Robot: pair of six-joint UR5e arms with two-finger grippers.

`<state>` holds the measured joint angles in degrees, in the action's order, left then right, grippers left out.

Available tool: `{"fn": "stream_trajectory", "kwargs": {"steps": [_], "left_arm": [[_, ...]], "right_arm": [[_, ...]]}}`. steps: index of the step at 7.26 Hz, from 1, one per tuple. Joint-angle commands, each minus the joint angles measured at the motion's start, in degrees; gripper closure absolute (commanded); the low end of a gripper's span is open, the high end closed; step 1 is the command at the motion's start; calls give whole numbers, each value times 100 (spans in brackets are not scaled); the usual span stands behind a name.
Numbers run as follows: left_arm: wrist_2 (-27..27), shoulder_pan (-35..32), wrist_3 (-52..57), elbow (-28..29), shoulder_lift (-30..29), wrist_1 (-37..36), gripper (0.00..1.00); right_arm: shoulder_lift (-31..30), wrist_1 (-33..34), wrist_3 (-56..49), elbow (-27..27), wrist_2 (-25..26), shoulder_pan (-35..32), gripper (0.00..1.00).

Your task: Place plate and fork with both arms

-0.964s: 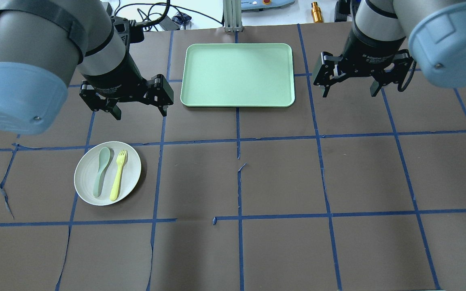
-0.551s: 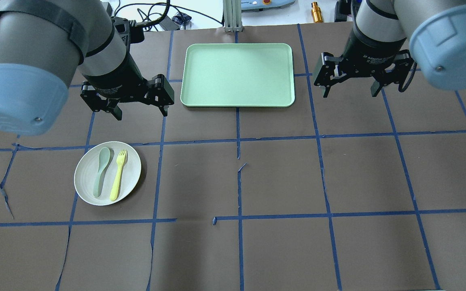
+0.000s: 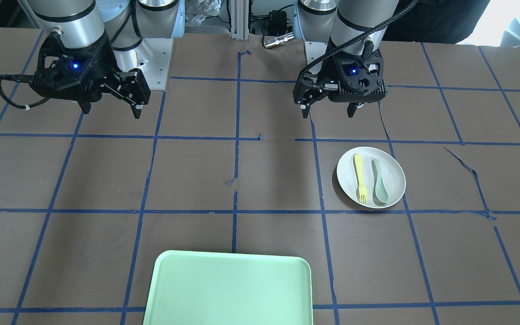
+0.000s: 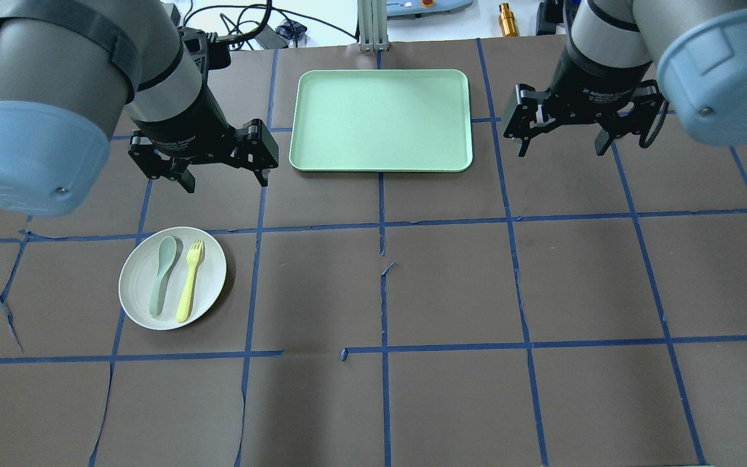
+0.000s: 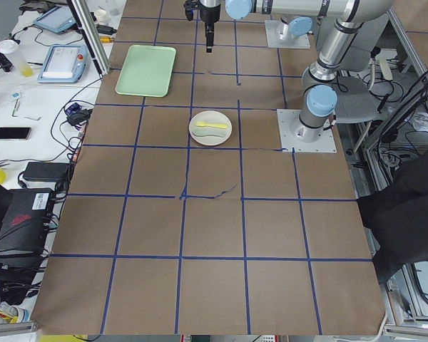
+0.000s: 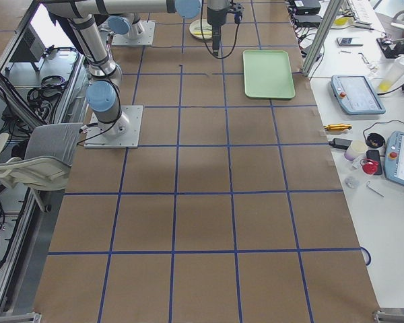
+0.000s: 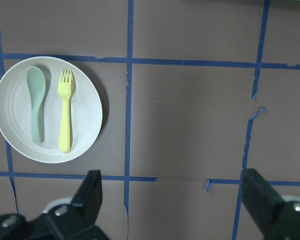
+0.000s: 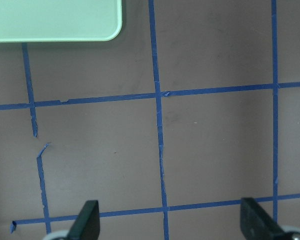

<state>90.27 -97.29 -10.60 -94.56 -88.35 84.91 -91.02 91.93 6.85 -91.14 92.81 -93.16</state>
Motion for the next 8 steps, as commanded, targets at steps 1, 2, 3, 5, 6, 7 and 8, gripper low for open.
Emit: {"fn": "stream_trajectory", "kwargs": {"steps": [1, 2, 3, 5, 6, 7, 8], "left_arm": [[-1, 0, 5, 26, -7, -27, 0], [-1, 0, 14, 17, -7, -27, 0], [8, 0, 23, 17, -7, -19, 0], [8, 0, 14, 26, -15, -10, 0], [26, 87, 83, -35, -85, -10, 0], [148, 409, 223, -123, -199, -19, 0], [184, 1065, 808, -428, -287, -97, 0]], "right_arm": [[-3, 0, 9, 0, 53, 0, 0], [-3, -9, 9, 0, 53, 0, 0], [5, 0, 9, 0, 36, 0, 0], [5, -9, 9, 0, 27, -9, 0], [5, -9, 9, 0, 27, 0, 0], [5, -9, 9, 0, 27, 0, 0], [31, -9, 18, 0, 27, -9, 0]]}}
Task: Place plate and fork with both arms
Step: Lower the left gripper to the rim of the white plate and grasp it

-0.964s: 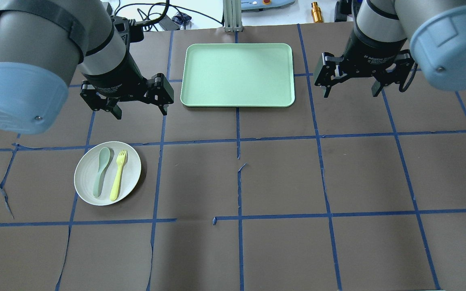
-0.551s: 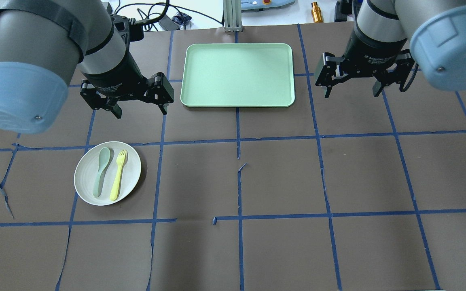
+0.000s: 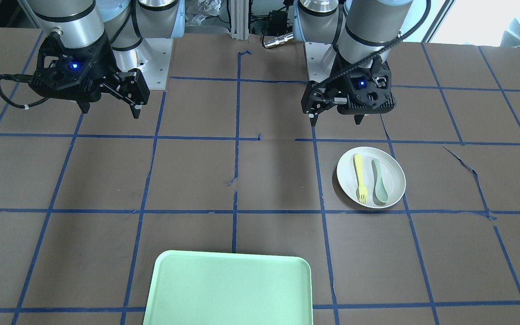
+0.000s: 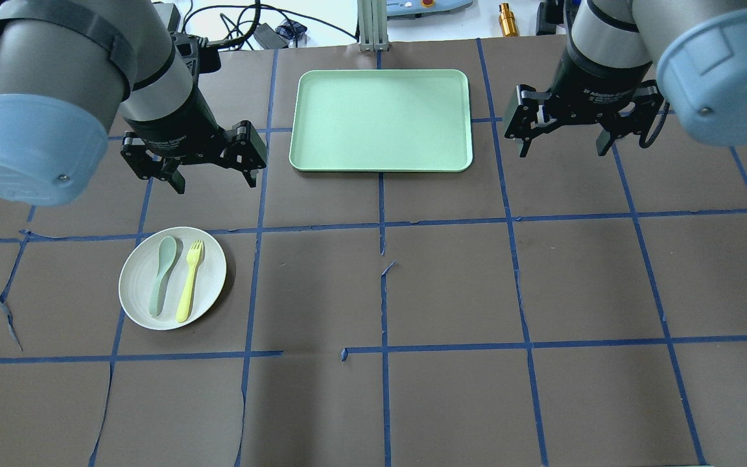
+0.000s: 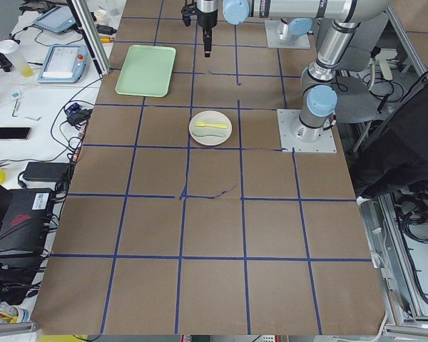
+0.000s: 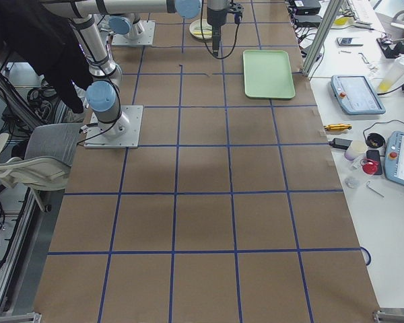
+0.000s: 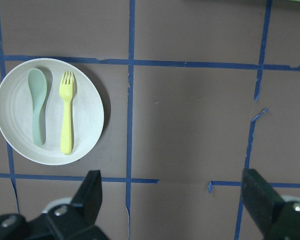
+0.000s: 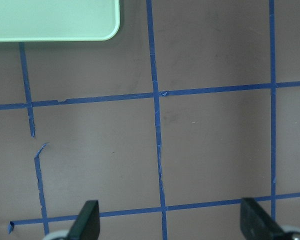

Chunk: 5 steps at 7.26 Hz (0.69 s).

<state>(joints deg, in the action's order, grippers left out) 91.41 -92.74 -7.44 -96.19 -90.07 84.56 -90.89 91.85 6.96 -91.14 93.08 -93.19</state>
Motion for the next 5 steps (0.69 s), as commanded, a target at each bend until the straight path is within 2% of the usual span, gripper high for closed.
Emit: {"fn": "stream_trajectory", "kwargs": {"steps": [1, 3, 4, 5], "left_arm": [[44, 1218, 1290, -713, -247, -654, 0], [0, 2107, 2618, -1889, -571, -2436, 2], [-9, 2529, 3112, -2243, -791, -2992, 6], [-253, 2873, 3378, -2368, -1002, -3111, 11]], "right_arm": [[28, 0, 7, 0, -9, -6, 0], [28, 0, -2, 0, -27, -6, 0], [28, 0, 7, 0, -27, -6, 0], [28, 0, 7, -9, -27, -6, 0]]}}
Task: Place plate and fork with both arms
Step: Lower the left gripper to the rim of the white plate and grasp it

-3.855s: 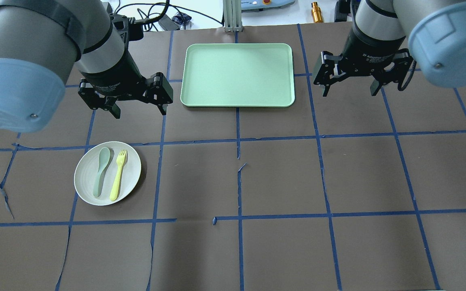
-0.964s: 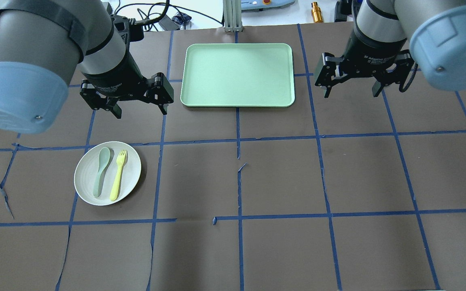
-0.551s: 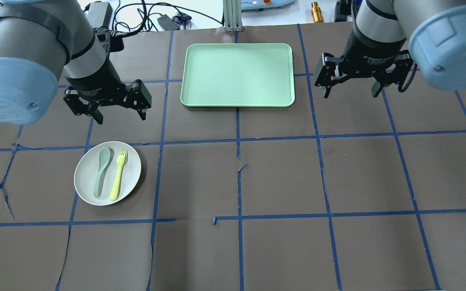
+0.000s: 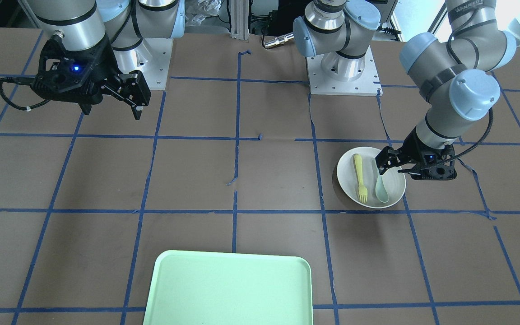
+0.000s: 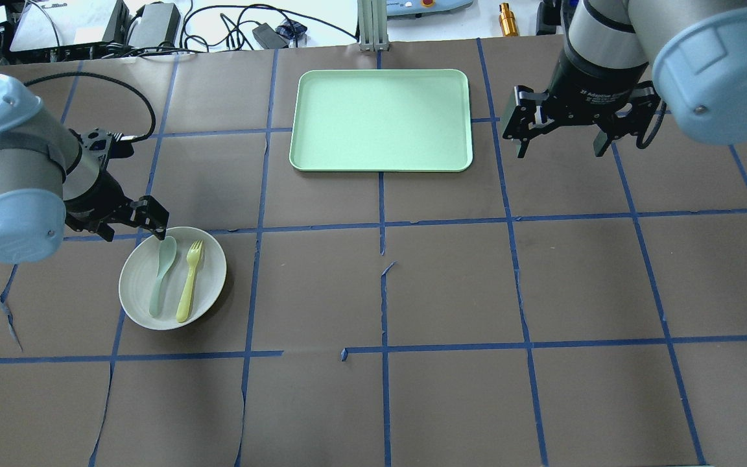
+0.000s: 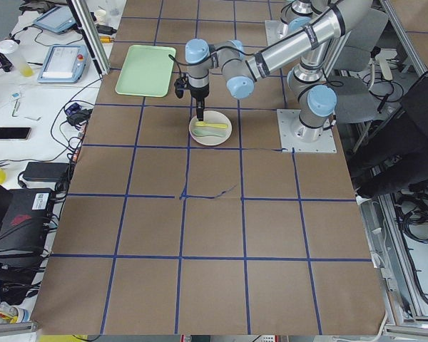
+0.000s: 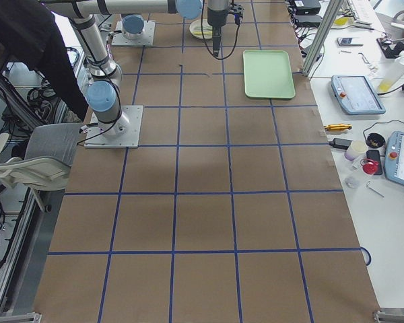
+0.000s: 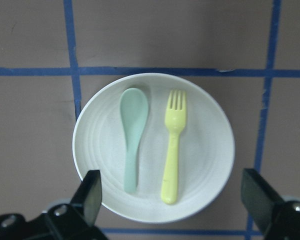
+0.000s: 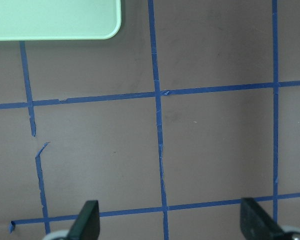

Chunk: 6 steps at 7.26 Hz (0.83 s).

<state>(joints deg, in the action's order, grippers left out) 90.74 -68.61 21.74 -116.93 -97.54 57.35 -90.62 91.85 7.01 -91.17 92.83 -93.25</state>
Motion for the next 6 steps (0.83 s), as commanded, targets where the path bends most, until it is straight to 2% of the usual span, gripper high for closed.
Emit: {"fn": "stream_trajectory", "kwargs": {"steps": [1, 2, 4, 5, 6], "left_arm": [[-276, 636, 559, -286, -439, -391, 17], [-250, 673, 594, -286, -572, -417, 25], [-241, 691, 604, -286, -696, -426, 32], [-241, 691, 586, -286, -714, -426, 39], [-241, 682, 577, -286, -714, -418, 51]], "right_arm": [[9, -9, 3, -6, -1, 0, 0], [9, -9, 3, -6, -1, 0, 0], [9, -9, 3, -6, -10, 0, 0], [9, -9, 3, -6, -1, 0, 0], [9, -9, -6, -6, -10, 0, 0]]}}
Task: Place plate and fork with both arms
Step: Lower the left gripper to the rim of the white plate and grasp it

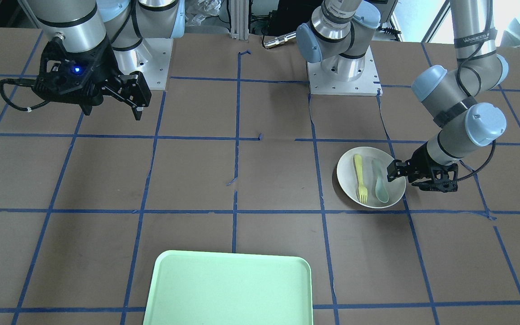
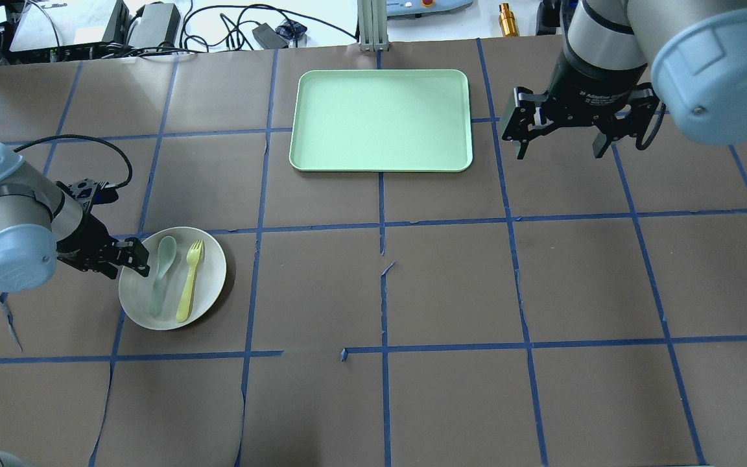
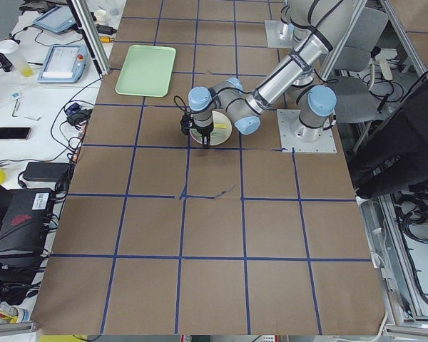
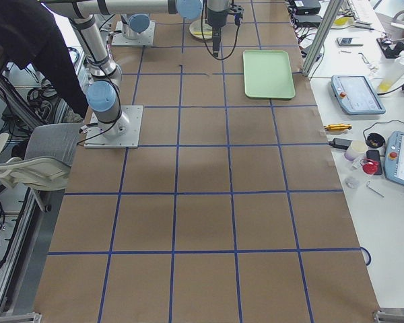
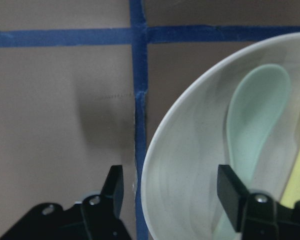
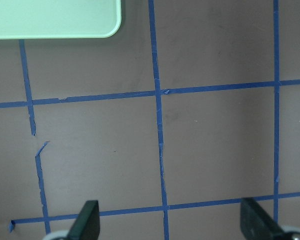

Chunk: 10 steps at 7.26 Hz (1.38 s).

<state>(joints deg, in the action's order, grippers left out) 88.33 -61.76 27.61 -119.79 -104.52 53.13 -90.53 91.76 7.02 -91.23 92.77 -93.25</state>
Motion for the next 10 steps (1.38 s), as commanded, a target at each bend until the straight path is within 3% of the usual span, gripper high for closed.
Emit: {"fn": "stream_trajectory", "kwargs": {"steps": [1, 2, 3, 7, 10], "left_arm": [[0, 6, -10, 0, -15, 5, 70], [9, 6, -1, 8, -7, 5, 93], [9, 6, -1, 8, 2, 5, 100], [-140, 6, -36, 61, 37, 40, 100], [-1175, 6, -291, 183, 64, 75, 100]], "right_arm": [[0, 0, 1, 0, 4, -9, 0], [0, 0, -7, 0, -5, -17, 0], [0, 0, 1, 0, 4, -18, 0], [0, 0, 1, 0, 4, -18, 0], [0, 0, 1, 0, 4, -18, 0]]}}
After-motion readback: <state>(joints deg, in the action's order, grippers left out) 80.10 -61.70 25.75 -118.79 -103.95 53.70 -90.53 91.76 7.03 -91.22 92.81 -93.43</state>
